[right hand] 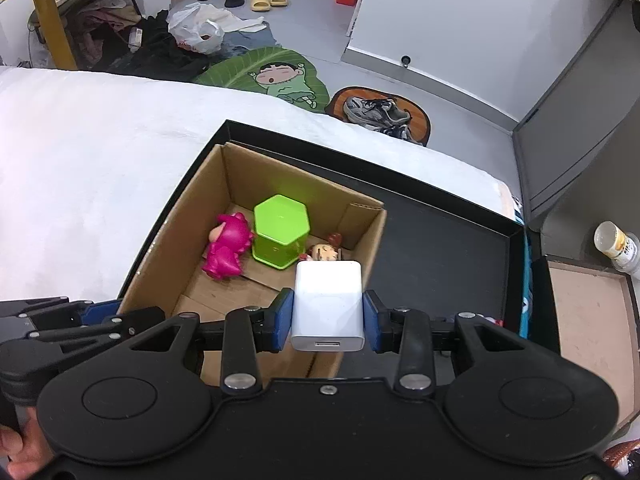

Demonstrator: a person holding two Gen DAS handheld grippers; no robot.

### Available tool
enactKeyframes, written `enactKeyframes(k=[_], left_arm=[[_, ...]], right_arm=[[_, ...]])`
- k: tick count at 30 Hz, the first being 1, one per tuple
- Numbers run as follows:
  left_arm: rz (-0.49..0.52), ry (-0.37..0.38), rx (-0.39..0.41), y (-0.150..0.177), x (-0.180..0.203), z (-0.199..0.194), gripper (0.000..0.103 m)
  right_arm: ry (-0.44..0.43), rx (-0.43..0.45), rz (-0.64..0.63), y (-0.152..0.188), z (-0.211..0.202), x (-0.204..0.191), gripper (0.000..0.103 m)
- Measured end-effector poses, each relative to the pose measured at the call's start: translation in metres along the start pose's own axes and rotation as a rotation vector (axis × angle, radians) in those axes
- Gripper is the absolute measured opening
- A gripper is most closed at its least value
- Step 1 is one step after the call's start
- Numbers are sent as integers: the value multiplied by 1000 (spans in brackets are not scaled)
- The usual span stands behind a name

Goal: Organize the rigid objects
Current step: 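Lower the white charger into the box and open the right gripper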

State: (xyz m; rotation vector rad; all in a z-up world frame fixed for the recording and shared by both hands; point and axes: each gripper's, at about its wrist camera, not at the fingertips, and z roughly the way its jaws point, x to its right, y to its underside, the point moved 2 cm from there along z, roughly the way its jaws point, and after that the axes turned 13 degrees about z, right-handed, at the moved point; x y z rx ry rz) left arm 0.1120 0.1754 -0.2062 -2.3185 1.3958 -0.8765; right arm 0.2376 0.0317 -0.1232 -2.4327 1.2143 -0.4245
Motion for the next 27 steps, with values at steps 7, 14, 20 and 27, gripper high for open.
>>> enactKeyframes(k=[7,14,20,27], left_arm=[[-2,2,0,0,1,1,23],[-8,6,0,0,1,2,23],[-9,6,1,0,0,2,23],[-10,8,0,0,0,2,23]], right_arm=[[-11,-11,-13,1,13,-18,37],[-12,-20,-29,6,24,-31,37],[-16,-31,-34,10,33,-36,37],[-9,-43,-39,12,46,-44,37]])
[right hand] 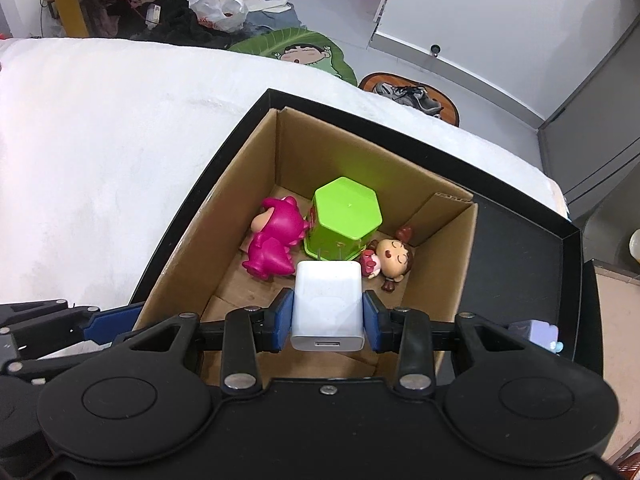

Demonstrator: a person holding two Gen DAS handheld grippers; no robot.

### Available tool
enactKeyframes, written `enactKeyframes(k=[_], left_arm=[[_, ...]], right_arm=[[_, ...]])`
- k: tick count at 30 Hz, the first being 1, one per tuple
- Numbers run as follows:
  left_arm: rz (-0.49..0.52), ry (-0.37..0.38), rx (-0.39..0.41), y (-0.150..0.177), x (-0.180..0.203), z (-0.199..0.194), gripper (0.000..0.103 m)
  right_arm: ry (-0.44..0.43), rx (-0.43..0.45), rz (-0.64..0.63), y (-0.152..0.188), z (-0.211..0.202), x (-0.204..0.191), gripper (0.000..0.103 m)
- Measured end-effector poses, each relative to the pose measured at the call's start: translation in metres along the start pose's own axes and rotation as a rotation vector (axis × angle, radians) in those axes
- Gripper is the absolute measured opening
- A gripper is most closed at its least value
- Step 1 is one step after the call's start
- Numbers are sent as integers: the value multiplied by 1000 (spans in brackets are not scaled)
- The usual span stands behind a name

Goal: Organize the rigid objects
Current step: 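Lower the white charger into the box and open the right gripper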

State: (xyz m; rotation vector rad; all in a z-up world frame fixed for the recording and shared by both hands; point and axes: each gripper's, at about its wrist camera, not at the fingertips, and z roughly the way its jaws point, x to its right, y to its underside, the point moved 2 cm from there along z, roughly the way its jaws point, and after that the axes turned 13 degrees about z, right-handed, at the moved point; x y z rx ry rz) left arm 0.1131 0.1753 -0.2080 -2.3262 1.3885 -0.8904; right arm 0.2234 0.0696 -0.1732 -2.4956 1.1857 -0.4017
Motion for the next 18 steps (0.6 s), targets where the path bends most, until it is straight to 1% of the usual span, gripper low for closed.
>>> enactKeyframes(k=[5,9,12,14,18], left_arm=[[0,2,-1,0,-1,0,23],[-1,5,-1,0,-1,-1,23],[-2,7,-1,0,-1,-2,23],[-3,9,0,0,-1,-2,23],[-1,9,-1,0,-3,-2,23]], right_arm=[[25,-5,33,-2,12,3,37],[48,22,37,-3,18,2,37],[64,42,22,-3,15,1,39],[55,43,18,-2,11,2,39],[51,57,-4,0,-1,3,46]])
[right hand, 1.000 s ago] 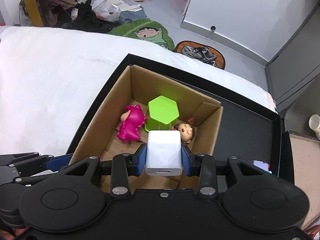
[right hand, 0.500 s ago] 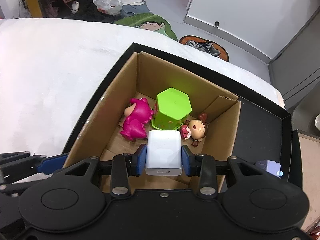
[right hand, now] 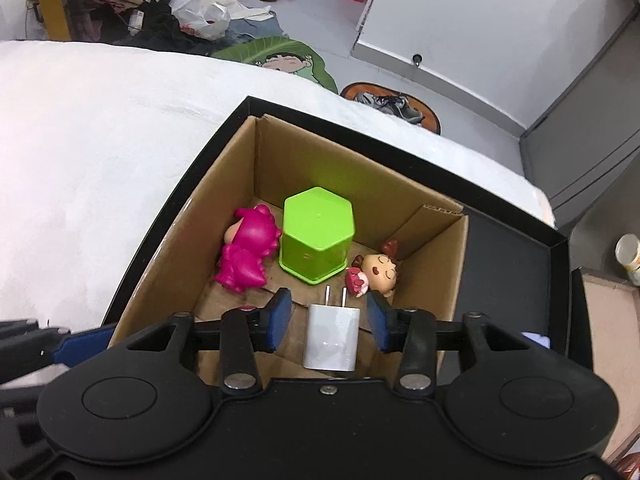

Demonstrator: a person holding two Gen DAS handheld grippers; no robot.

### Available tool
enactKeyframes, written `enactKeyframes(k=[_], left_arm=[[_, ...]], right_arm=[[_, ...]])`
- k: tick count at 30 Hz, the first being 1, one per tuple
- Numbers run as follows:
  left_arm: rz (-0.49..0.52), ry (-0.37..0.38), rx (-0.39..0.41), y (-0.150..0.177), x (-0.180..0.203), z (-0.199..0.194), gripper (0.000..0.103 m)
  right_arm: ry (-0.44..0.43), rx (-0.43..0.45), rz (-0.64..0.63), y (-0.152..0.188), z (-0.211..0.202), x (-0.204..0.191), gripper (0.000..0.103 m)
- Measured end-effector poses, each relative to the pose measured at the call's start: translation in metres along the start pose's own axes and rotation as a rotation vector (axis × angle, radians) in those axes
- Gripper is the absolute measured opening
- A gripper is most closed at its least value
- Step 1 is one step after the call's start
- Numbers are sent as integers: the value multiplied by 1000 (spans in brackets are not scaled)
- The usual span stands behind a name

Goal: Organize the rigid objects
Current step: 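Lower the white charger into the box and open the right gripper, then move the right gripper back over the tray to the lavender block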

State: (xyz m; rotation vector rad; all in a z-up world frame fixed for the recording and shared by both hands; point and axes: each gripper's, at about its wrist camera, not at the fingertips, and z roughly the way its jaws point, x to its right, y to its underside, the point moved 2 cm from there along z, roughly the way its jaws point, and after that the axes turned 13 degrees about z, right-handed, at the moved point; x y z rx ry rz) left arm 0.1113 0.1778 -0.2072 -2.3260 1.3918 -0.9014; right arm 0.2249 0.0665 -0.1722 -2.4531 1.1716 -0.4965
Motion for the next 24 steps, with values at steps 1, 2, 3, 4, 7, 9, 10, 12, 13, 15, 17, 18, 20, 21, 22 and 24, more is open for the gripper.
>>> enactKeyframes(k=[1,2,3,4,7,9,10,12,13,15,17,18,20,21,22,24], left_arm=[[0,0,0,0,0,0,23],[0,0,0,0,0,0,23],[0,0,0,0,0,0,23],[0,0,0,0,0,0,23],[1,0,0,0,0,0,23],[3,-1,-1,0,0,0,23],[3,-1,-1,0,0,0,23],[5,-2,-1,0,0,0,23],[6,-3,-1,0,0,0,23],[7,-3,1,-1,0,-1,23],[7,-3,2,-1,1,-1,23],[7,-4,2,-1,1,-1,22],[8,-4,2,-1,1,-1,22],[9,-4,2,-1,1,-1,22],[9,-5,2,-1,1,-2,22],[11,-8,4,-1,1,-2,22]], right_arm=[[-4,2,-1,0,-3,2,46],[-6,6,-2,0,-6,3,47],[-6,11,-3,0,-10,5,48],[-6,17,-5,0,-14,8,49],[-9,35,4,2,-26,18,53],[-12,42,14,2,-32,26,54],[-10,47,16,2,-35,29,55],[-2,57,19,2,-39,35,55],[2,63,24,2,-40,39,55],[-4,68,46,3,-43,45,56],[-3,71,56,5,-45,51,56],[0,72,58,6,-45,54,57],[5,70,63,9,-45,60,57],[8,67,67,11,-45,64,57],[12,63,70,13,-44,68,57],[21,58,76,16,-43,75,57]])
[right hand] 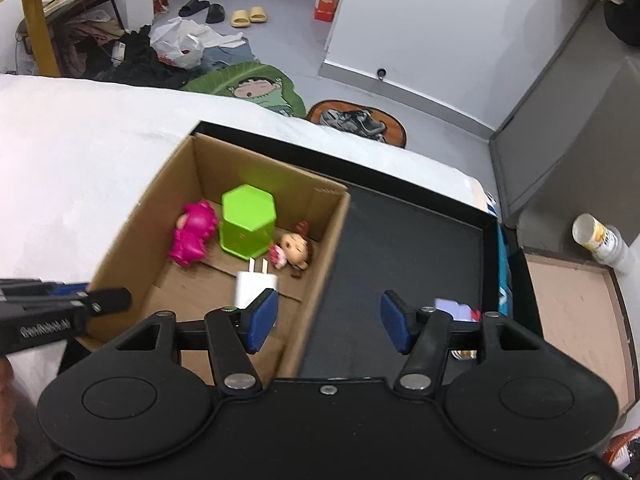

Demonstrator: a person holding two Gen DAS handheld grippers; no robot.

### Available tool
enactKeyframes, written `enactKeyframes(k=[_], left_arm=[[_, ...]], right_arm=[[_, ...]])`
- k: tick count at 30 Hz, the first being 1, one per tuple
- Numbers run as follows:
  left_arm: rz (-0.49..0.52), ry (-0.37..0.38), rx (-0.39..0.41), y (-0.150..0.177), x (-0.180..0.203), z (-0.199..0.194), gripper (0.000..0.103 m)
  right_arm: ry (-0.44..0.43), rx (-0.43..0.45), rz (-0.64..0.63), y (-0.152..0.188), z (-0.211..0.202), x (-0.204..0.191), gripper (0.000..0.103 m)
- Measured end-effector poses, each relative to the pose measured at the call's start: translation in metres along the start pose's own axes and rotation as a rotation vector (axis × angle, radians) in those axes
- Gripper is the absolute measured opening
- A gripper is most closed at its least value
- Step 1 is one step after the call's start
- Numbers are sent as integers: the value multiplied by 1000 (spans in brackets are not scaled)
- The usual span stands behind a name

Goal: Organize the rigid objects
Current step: 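Move the right gripper back over the tray to the lavender block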

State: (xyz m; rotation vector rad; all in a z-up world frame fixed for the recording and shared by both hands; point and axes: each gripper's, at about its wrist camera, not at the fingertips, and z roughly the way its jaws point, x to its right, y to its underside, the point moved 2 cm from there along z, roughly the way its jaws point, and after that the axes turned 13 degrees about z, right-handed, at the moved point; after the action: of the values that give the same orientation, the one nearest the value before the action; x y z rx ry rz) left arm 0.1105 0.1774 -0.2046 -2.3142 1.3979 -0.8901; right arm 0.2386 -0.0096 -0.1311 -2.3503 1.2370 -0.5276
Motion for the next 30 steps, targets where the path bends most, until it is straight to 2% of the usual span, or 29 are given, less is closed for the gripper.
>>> enactKeyframes(k=[15,23,30], left_arm=[[2,-4,1,0,1,-2,22],[3,-4,1,0,1,-2,22],[3,-4,1,0,1,-2,22]], right_arm=[[48,-44,118,5,15,64,60],[61,-84,266,-5,33,113,61],[79,-101,300,-3,53,129,61]])
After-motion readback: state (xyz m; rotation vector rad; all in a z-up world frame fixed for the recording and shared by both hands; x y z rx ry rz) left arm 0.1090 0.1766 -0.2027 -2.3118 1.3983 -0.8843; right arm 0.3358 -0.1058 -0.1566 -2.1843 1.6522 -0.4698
